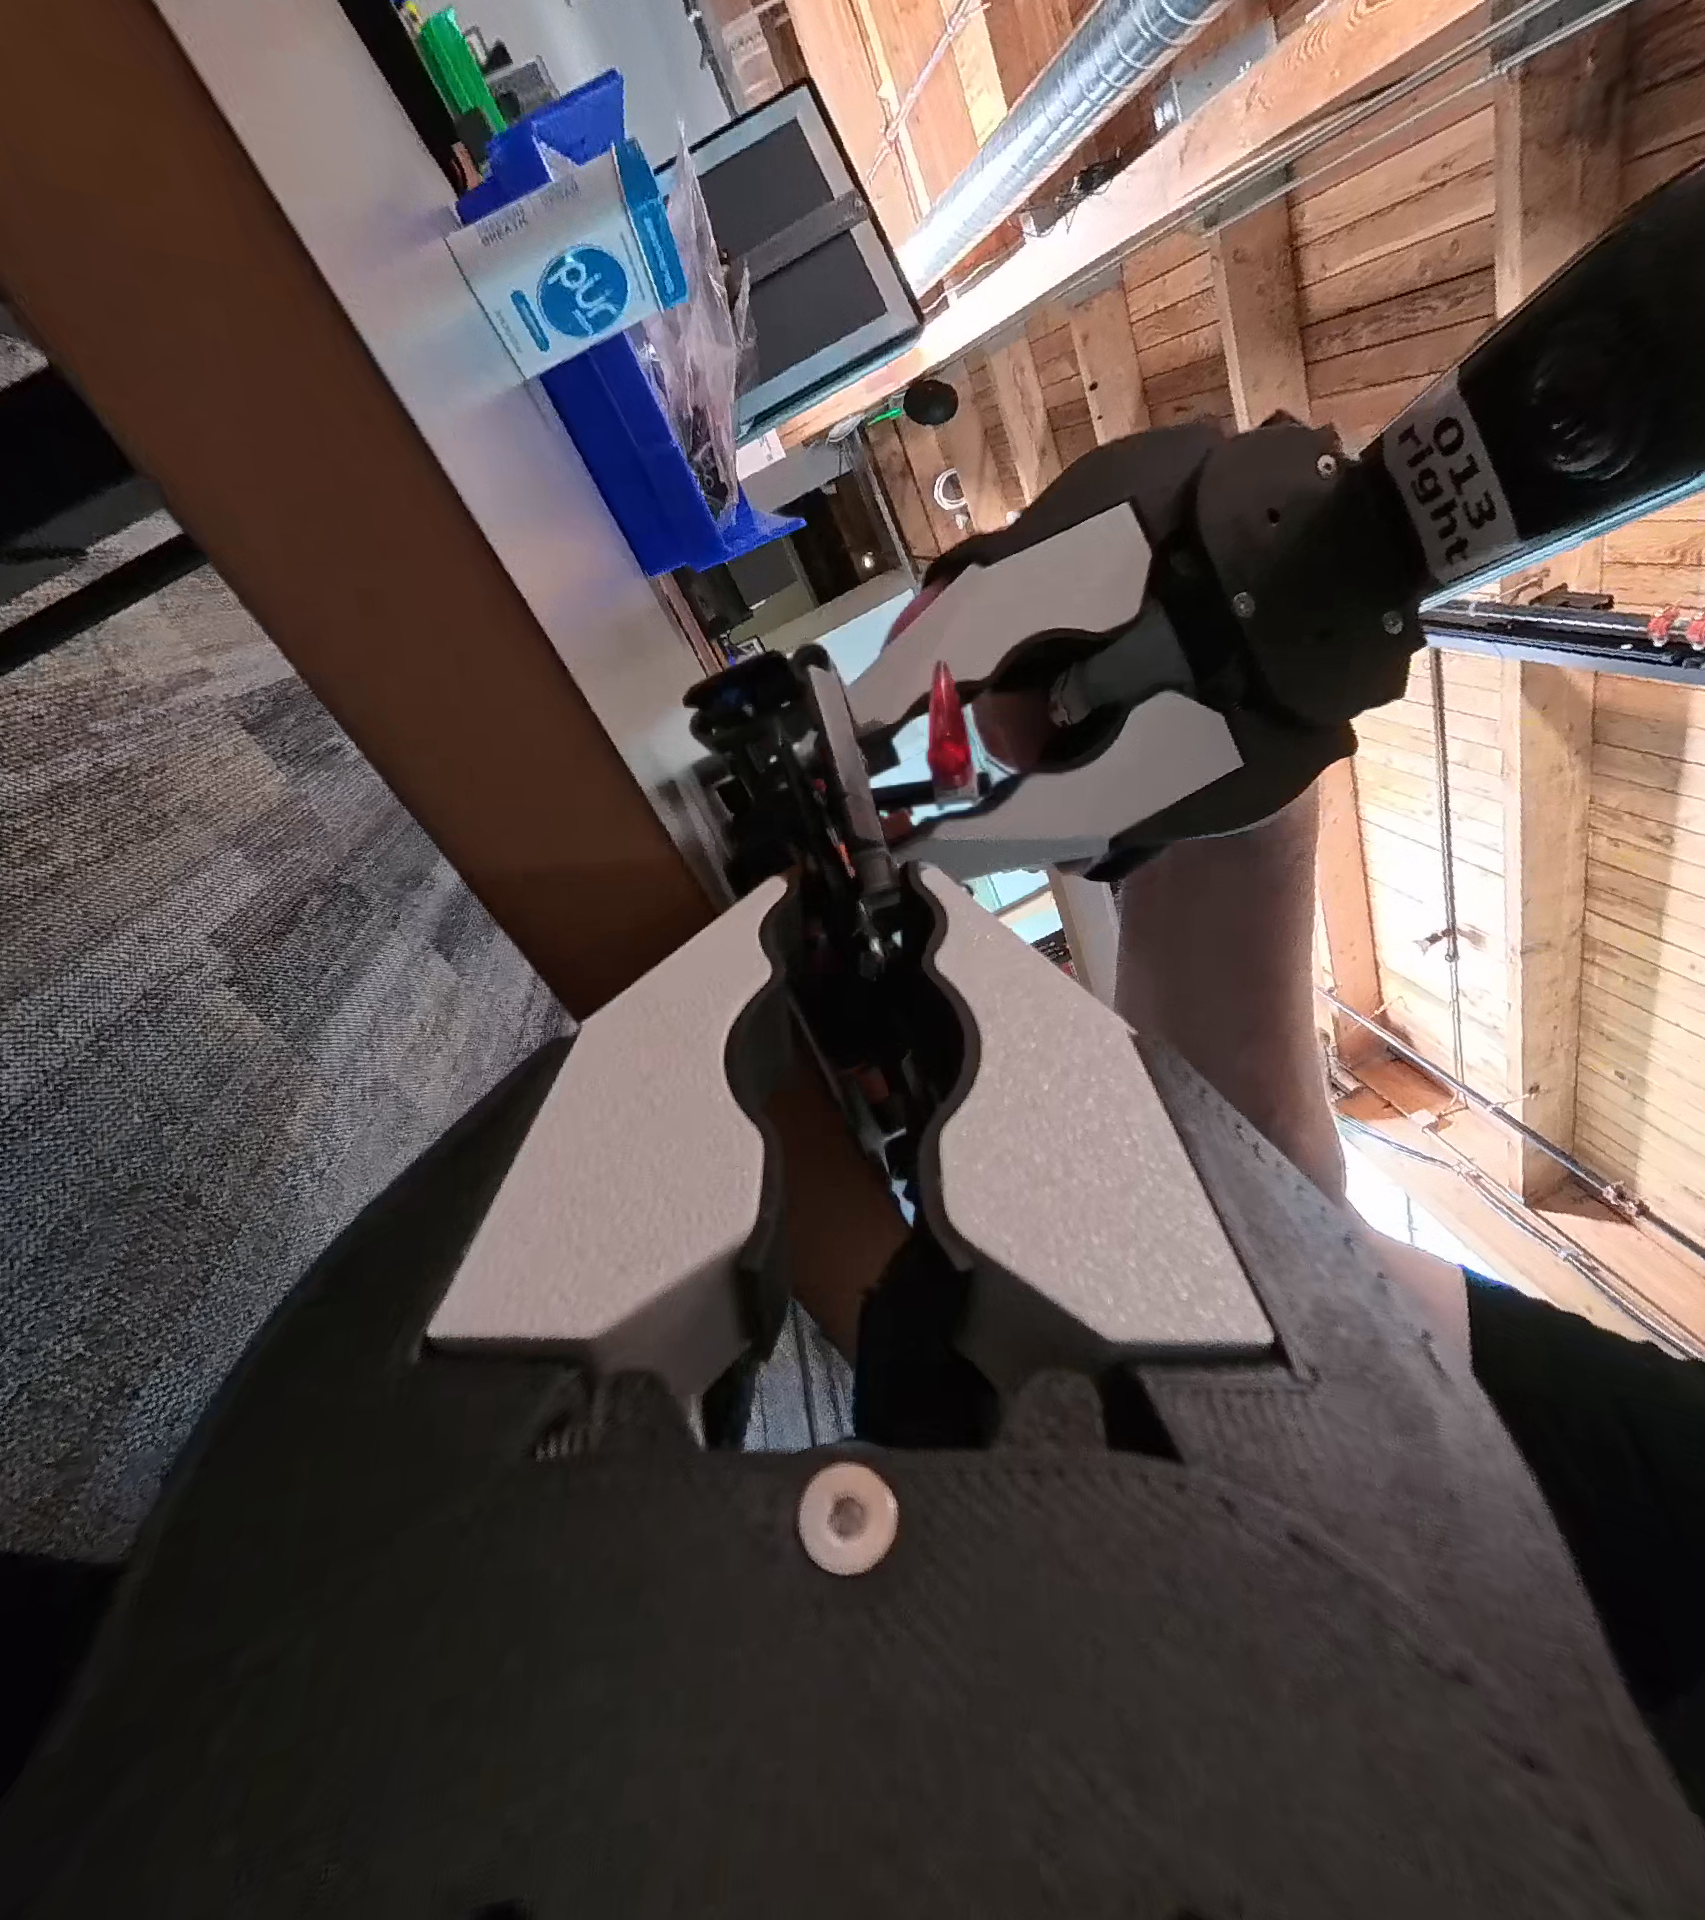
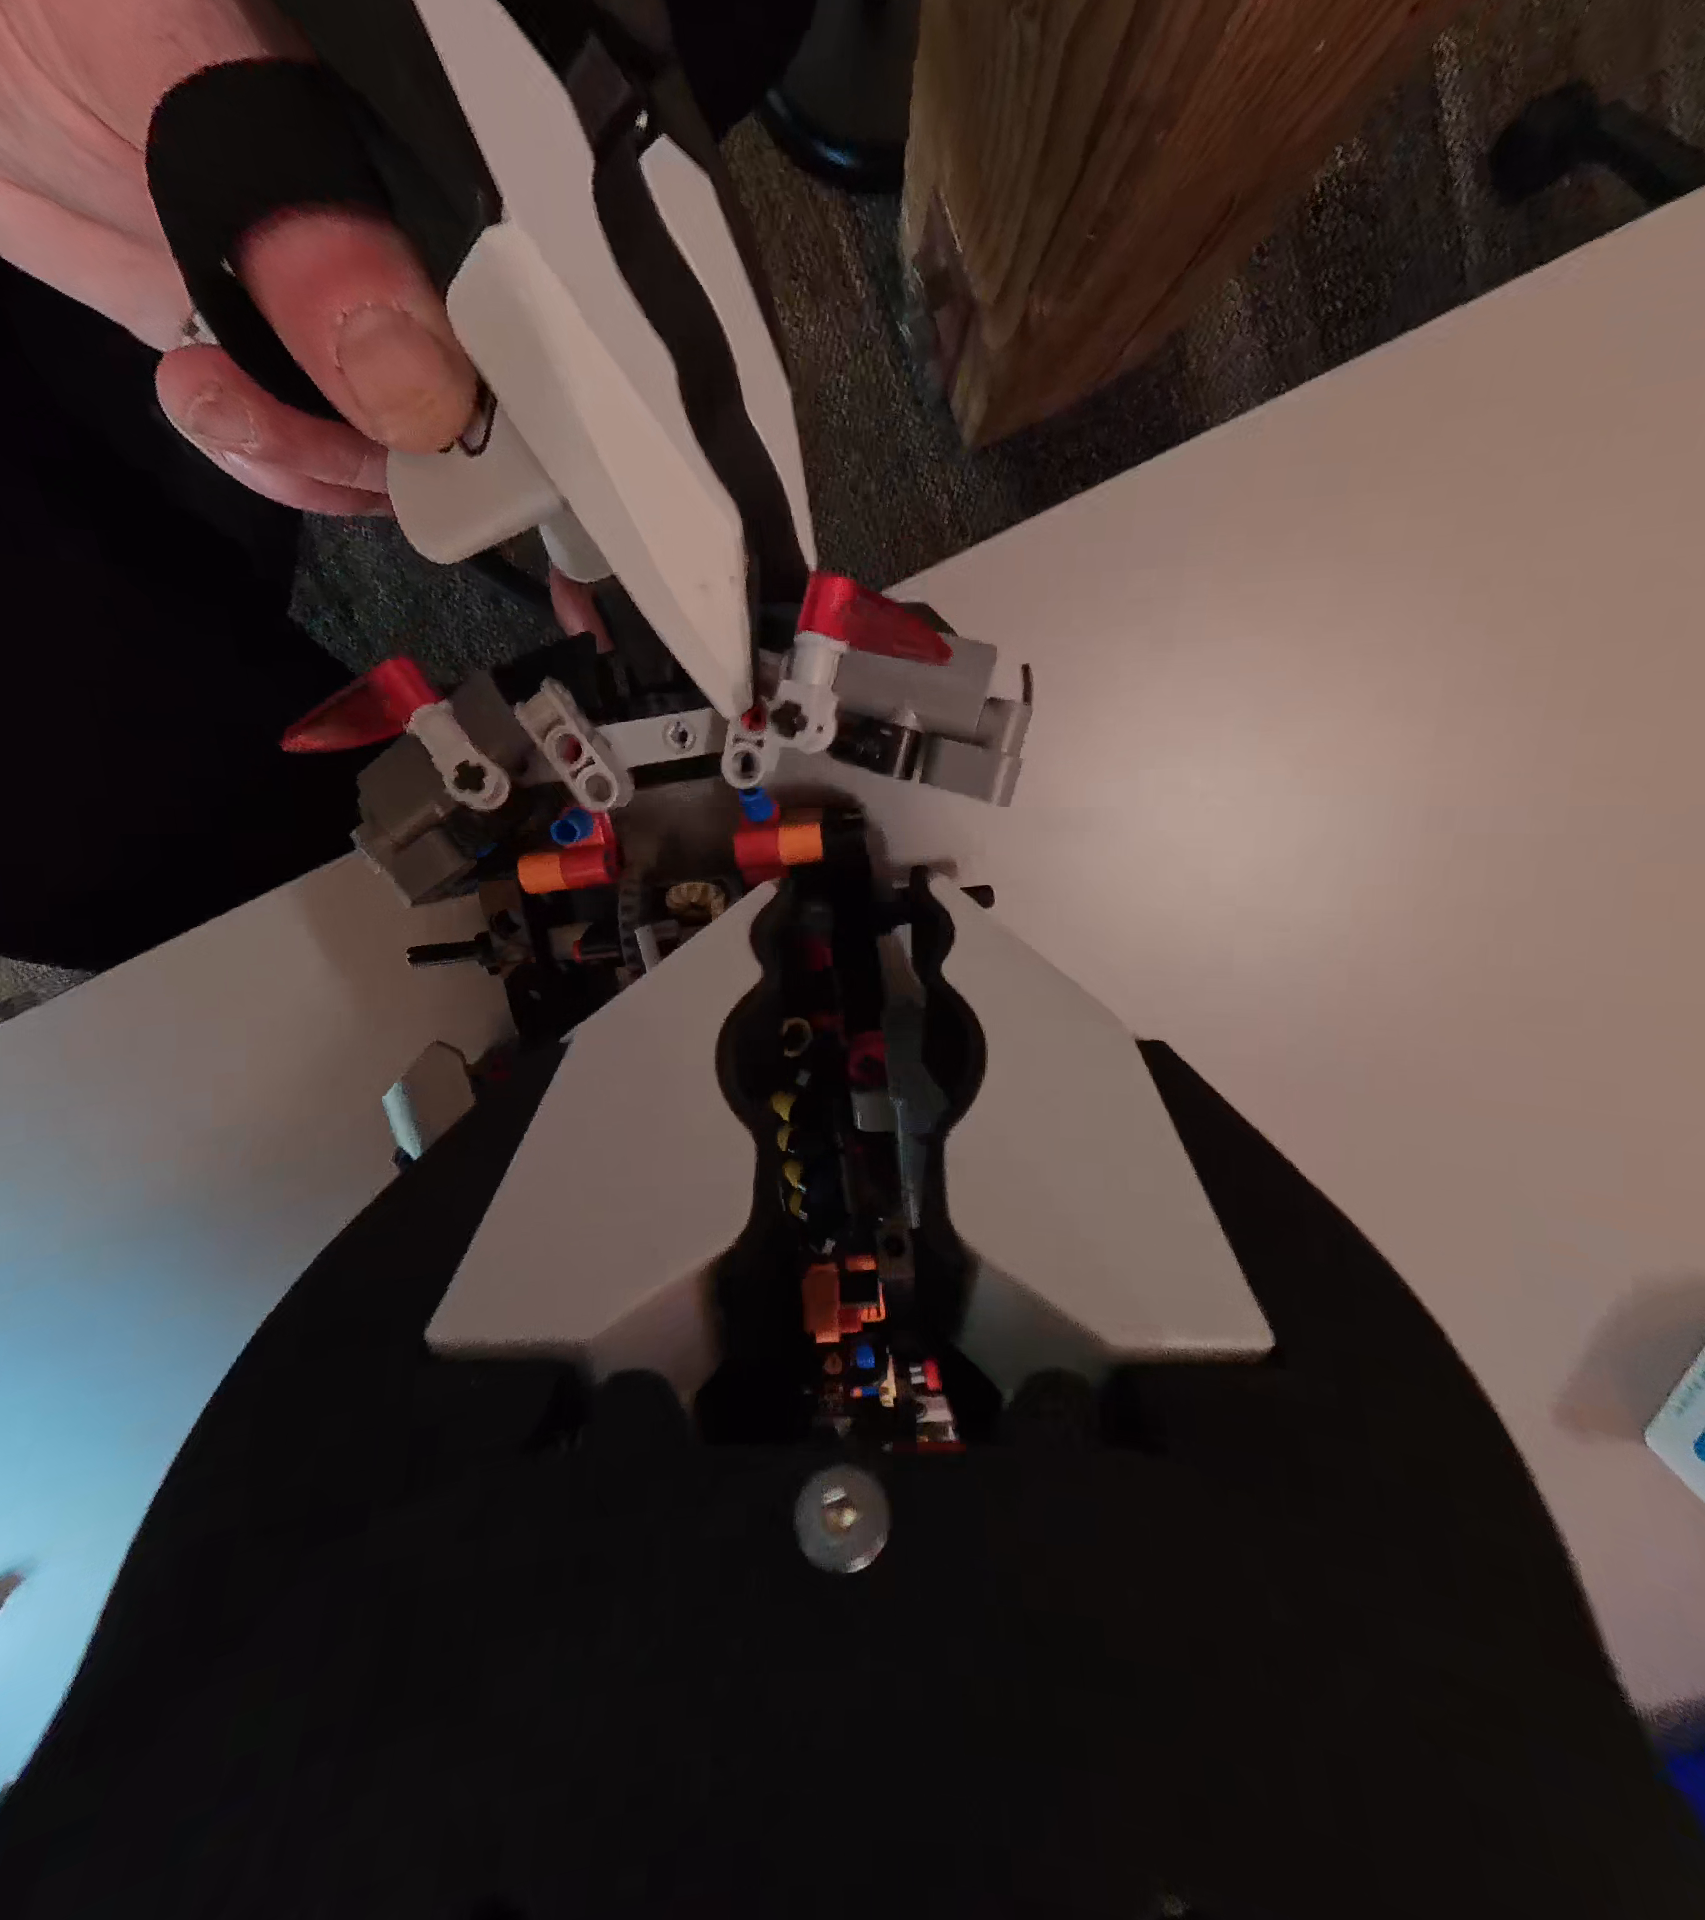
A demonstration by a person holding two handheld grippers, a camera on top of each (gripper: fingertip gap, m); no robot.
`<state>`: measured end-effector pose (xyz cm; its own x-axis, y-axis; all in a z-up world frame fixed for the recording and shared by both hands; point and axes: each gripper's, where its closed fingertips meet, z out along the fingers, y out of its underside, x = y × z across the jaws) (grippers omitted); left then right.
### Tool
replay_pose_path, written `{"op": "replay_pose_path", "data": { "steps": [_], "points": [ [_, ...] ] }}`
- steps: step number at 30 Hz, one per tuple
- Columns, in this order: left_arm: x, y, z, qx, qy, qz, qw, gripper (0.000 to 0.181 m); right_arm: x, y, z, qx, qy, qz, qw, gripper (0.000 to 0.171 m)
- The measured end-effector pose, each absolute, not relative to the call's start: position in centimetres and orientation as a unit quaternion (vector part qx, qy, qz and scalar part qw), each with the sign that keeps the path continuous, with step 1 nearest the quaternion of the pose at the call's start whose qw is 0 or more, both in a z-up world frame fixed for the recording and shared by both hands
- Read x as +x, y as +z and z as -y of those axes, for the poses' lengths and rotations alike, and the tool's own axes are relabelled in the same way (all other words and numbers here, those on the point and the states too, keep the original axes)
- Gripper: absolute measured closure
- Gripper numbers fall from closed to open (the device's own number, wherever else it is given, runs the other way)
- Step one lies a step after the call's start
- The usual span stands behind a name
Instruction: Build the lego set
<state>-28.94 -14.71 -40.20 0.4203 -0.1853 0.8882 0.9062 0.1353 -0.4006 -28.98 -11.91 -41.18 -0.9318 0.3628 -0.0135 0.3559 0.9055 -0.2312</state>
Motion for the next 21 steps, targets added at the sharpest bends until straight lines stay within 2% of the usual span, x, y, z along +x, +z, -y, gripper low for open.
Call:
{"op": "replay_pose_path", "data": {
  "steps": [11, 21],
  "points": [
    [-28.4, -40.3, 15.0, -0.509, -0.425, 0.355, 0.659, 0.165, -28.2, -41.4, 12.2, -0.189, 0.140, 0.972, 0.014, 0.145],
    [-27.6, -40.3, 15.3, -0.510, -0.426, 0.354, 0.658, 0.165, -28.0, -41.9, 12.7, -0.189, 0.150, 0.970, 0.042, 0.152]
  ]
}}
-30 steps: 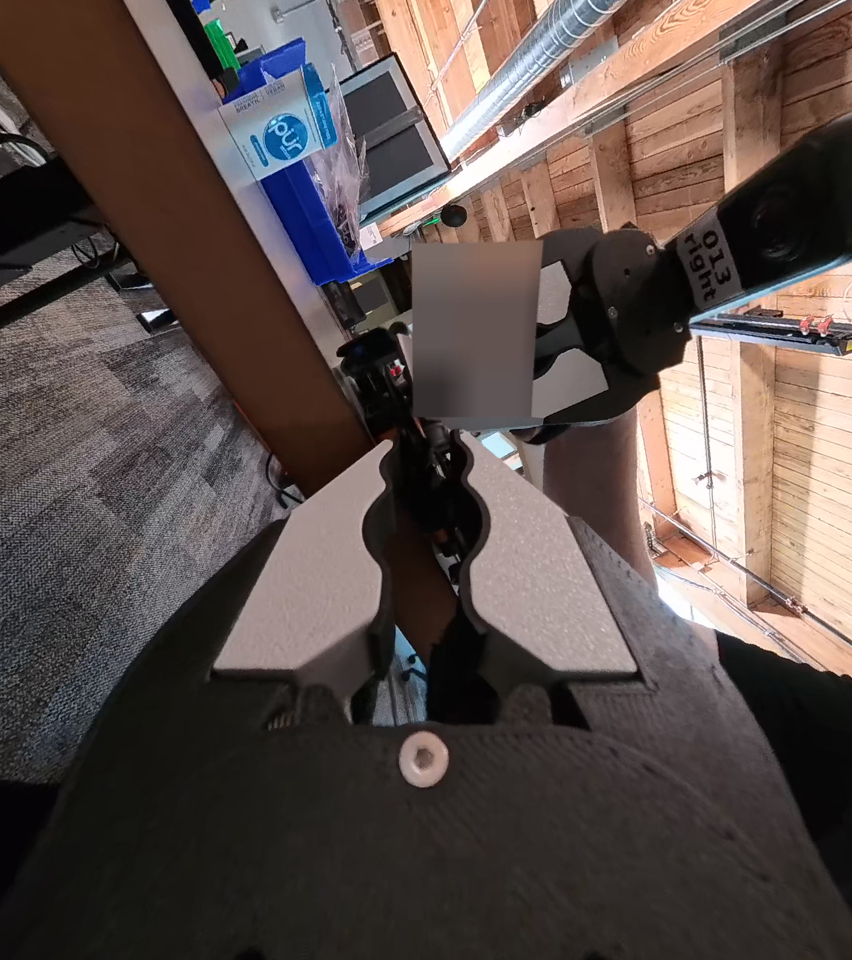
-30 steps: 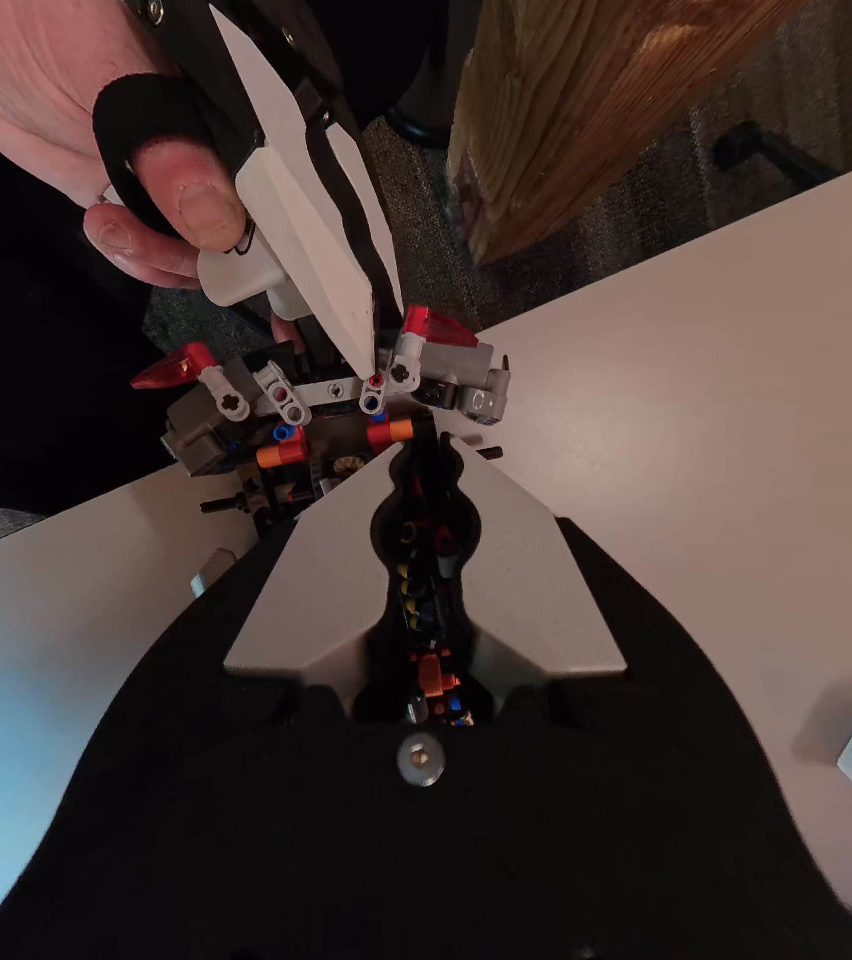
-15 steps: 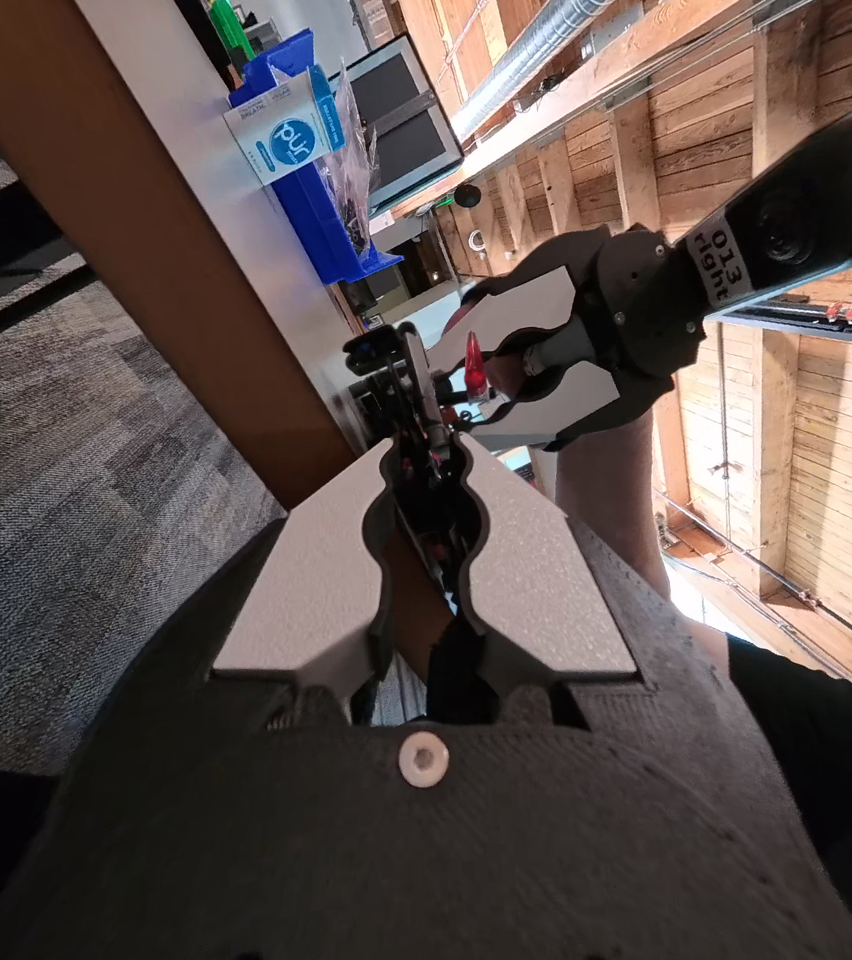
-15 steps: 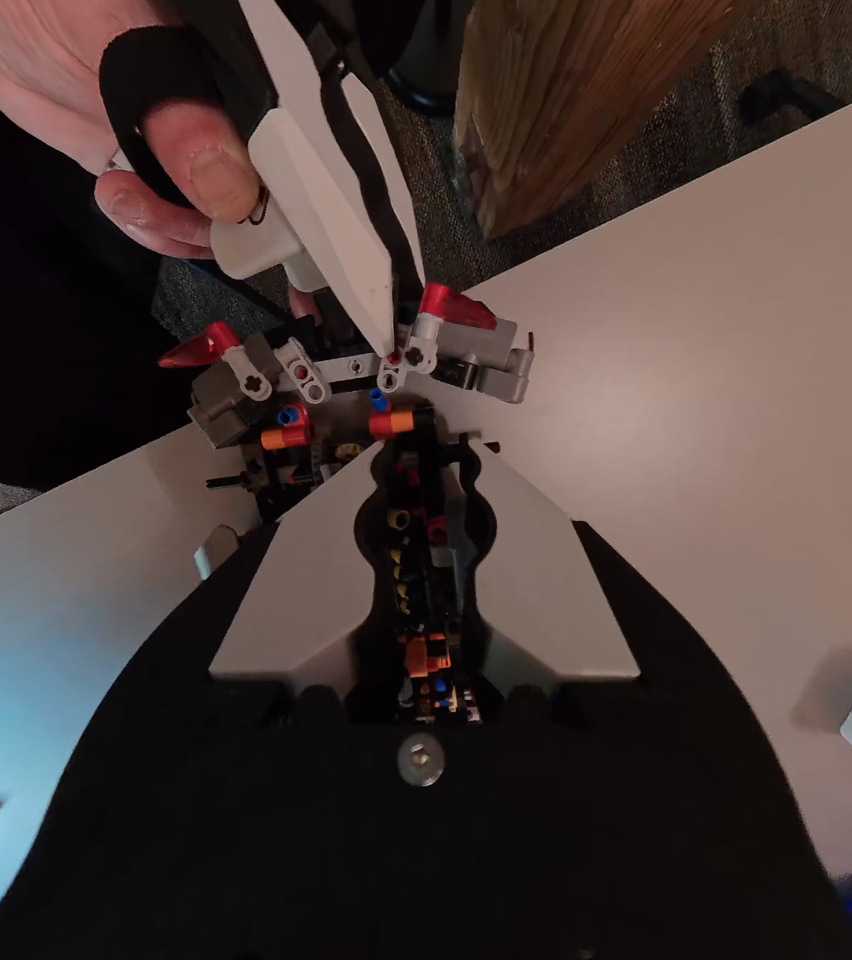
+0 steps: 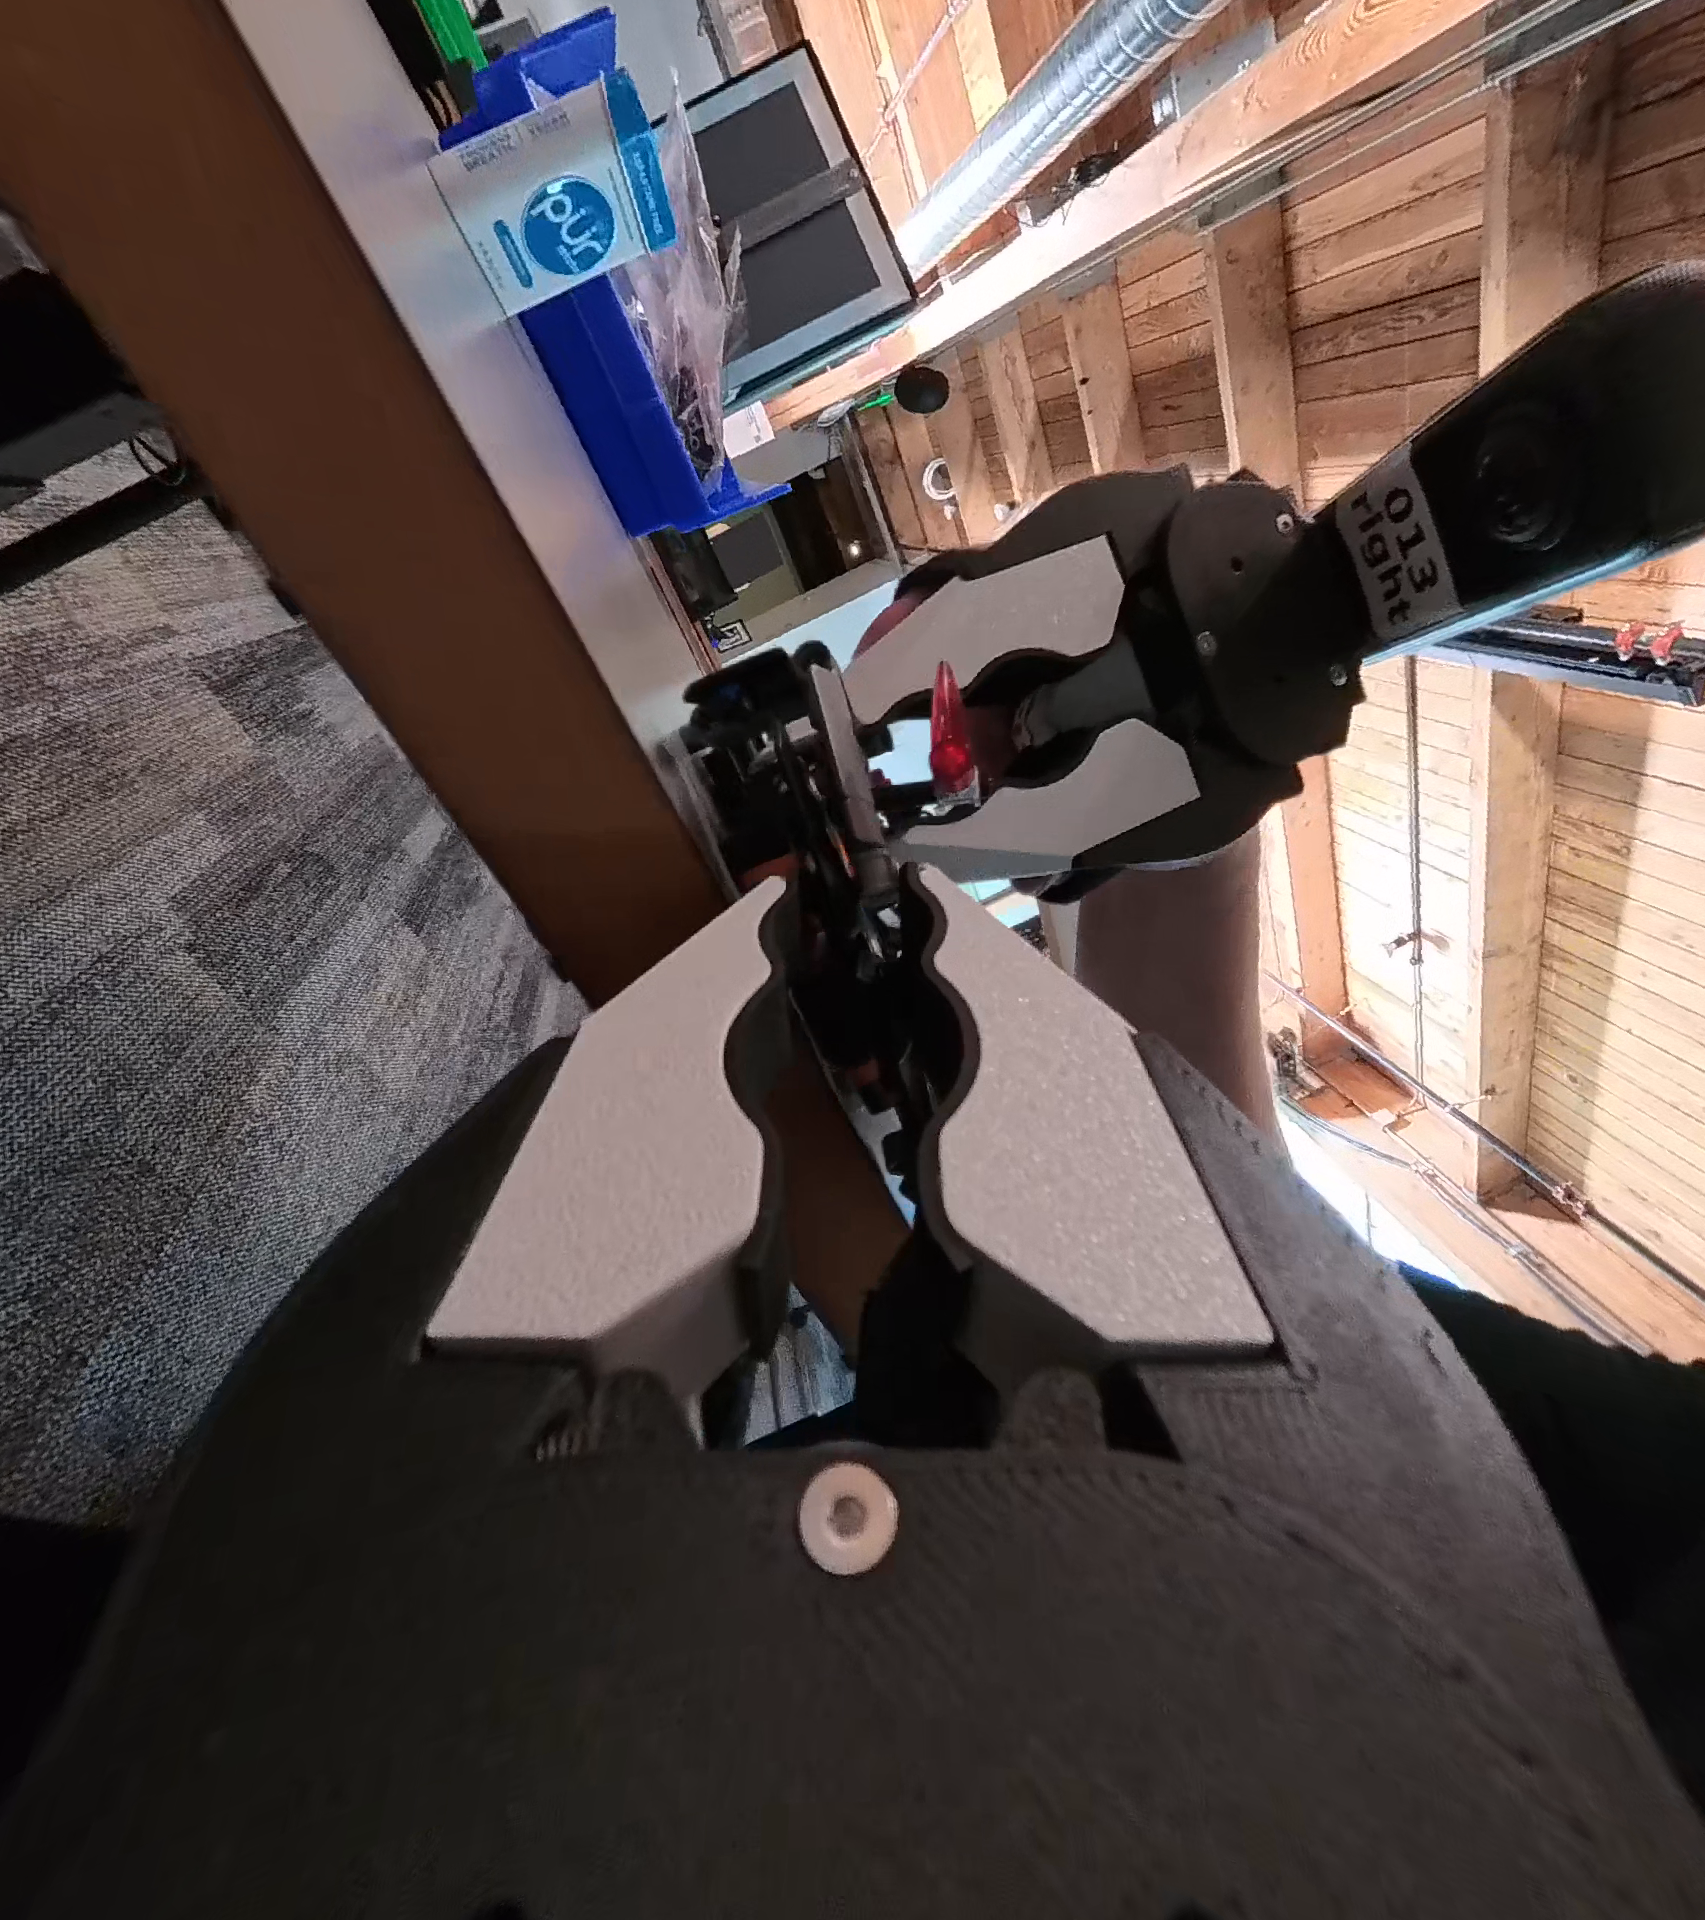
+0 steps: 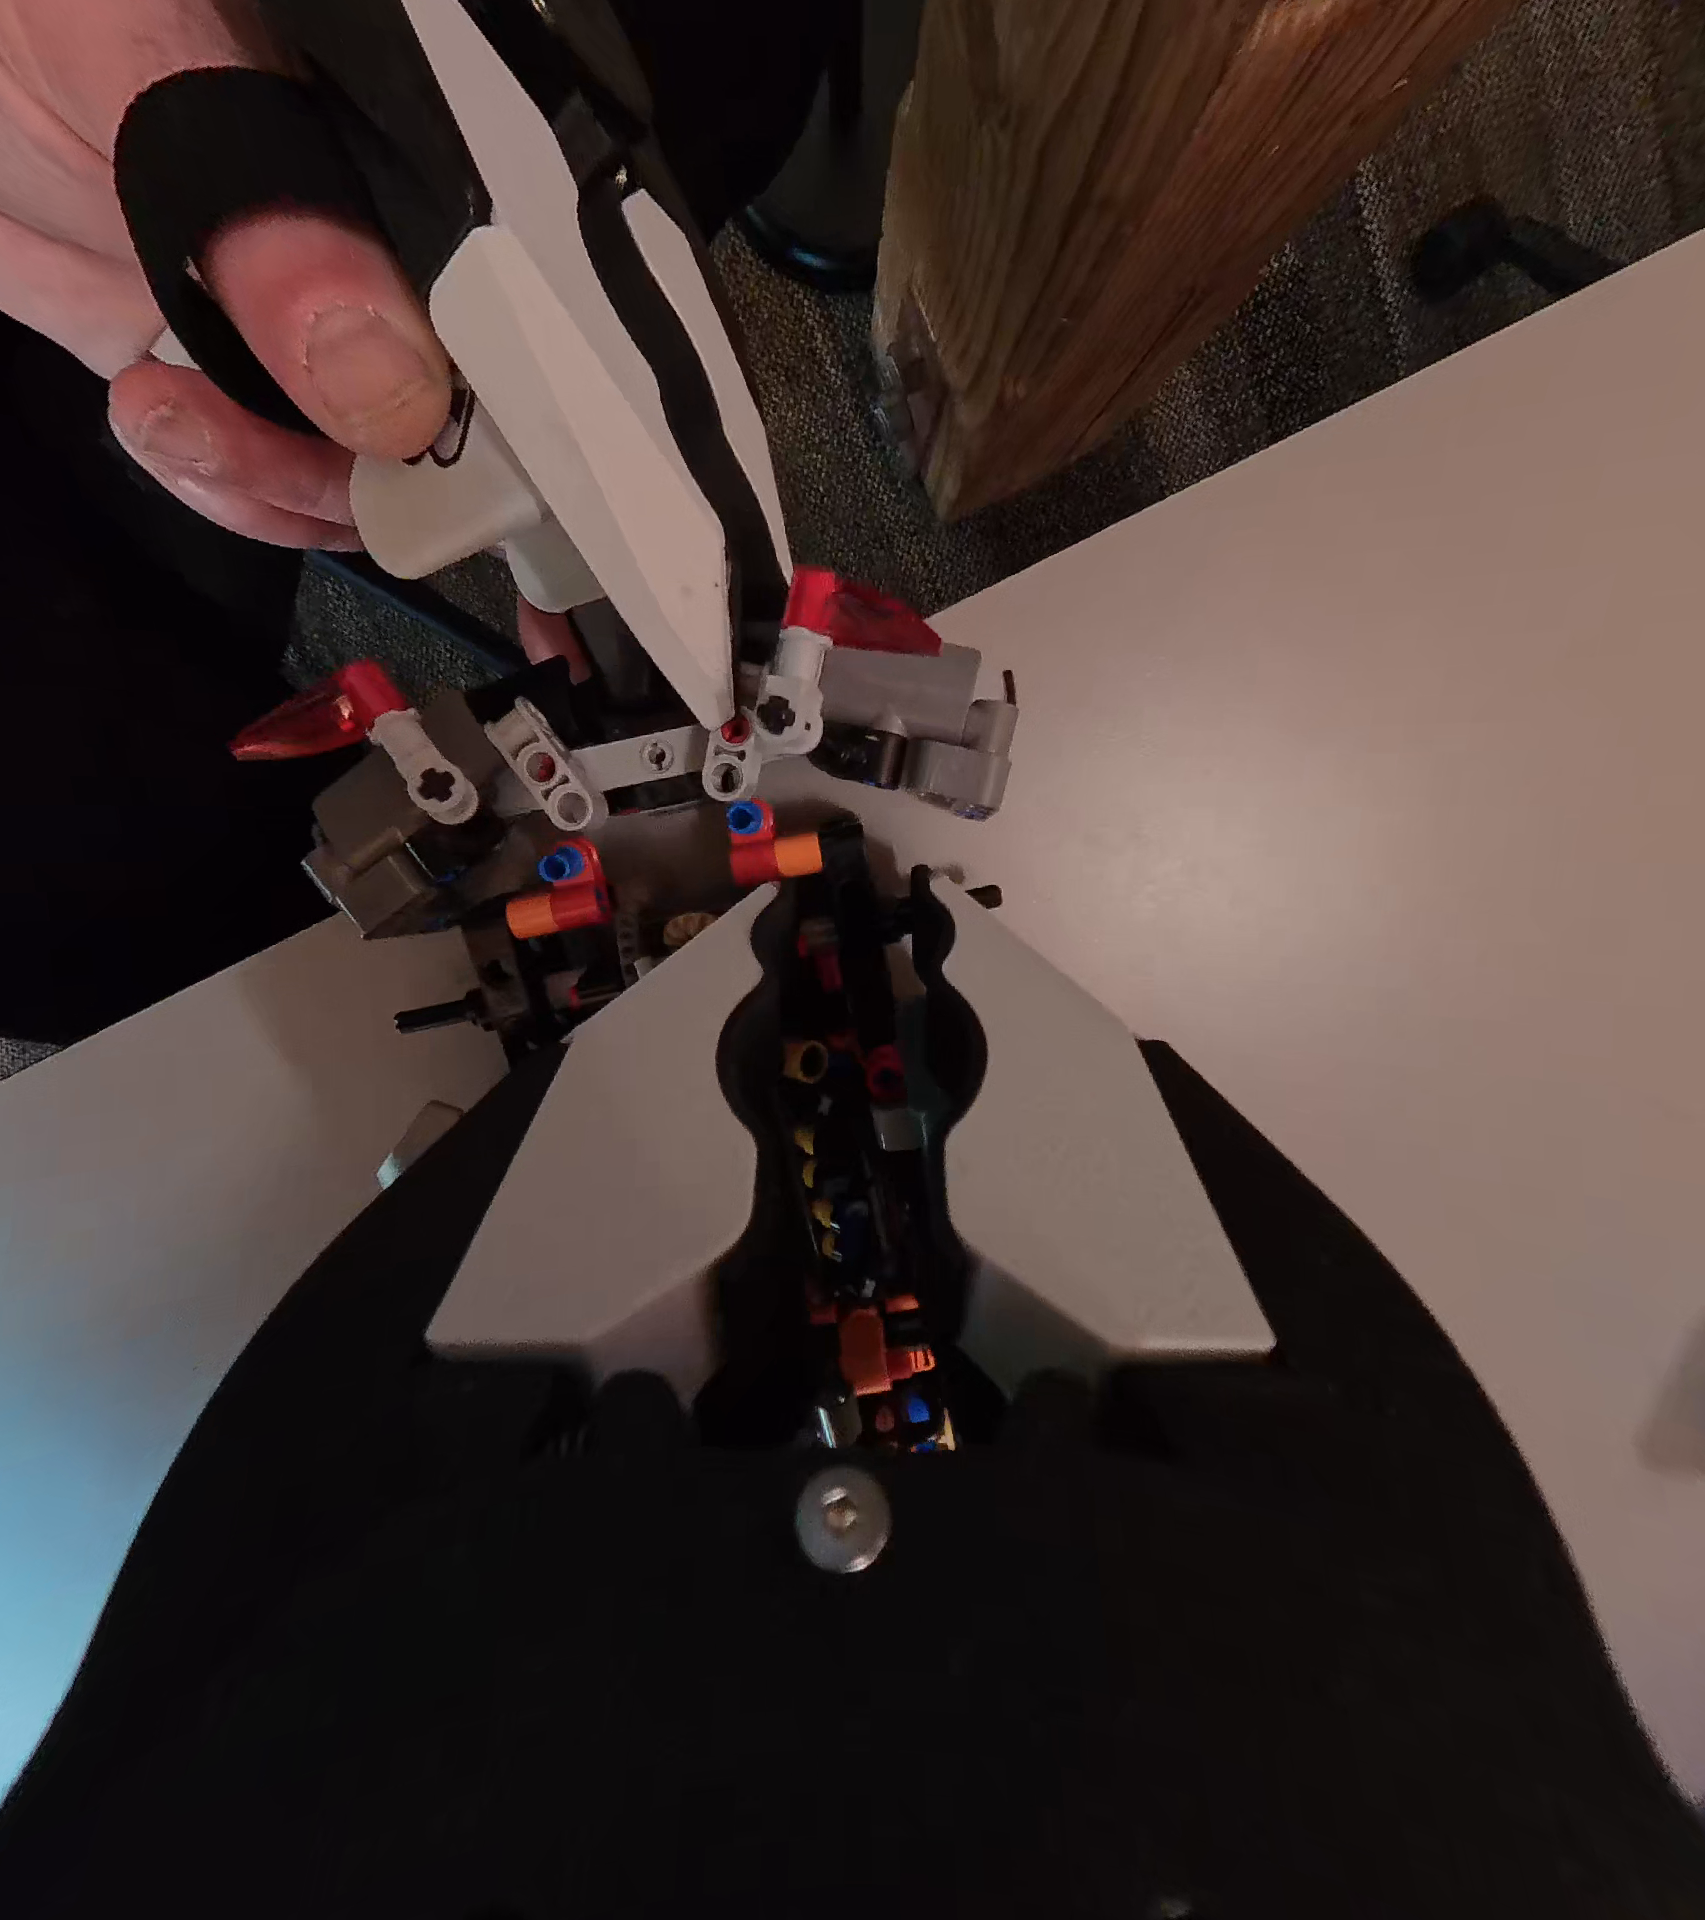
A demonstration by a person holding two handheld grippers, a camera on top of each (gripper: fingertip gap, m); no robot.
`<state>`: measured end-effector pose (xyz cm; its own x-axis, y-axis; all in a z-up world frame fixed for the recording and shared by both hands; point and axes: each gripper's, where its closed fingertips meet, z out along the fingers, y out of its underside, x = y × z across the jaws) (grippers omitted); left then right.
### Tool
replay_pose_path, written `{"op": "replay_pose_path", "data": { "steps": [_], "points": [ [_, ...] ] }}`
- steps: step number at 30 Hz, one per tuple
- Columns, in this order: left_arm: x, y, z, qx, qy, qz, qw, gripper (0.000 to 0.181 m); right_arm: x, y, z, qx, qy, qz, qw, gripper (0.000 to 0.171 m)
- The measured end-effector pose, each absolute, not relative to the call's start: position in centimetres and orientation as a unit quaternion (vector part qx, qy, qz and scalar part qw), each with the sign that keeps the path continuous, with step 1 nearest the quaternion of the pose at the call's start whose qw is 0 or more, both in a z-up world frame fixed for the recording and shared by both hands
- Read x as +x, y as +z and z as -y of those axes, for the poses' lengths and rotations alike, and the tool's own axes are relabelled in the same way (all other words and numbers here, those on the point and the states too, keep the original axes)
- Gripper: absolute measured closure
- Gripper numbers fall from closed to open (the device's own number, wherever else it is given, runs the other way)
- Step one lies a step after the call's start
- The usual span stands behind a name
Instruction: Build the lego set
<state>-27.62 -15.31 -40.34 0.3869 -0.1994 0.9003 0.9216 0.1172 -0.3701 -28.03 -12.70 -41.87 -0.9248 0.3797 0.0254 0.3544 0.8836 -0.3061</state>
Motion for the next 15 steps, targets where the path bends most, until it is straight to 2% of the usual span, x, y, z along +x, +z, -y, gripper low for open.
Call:
{"op": "replay_pose_path", "data": {
  "steps": [15],
  "points": [
    [-27.37, -40.10, 14.85, -0.517, -0.398, 0.372, 0.660, 0.165, -28.12, -41.89, 12.73, -0.188, 0.156, 0.968, 0.058, 0.153]
  ]
}}
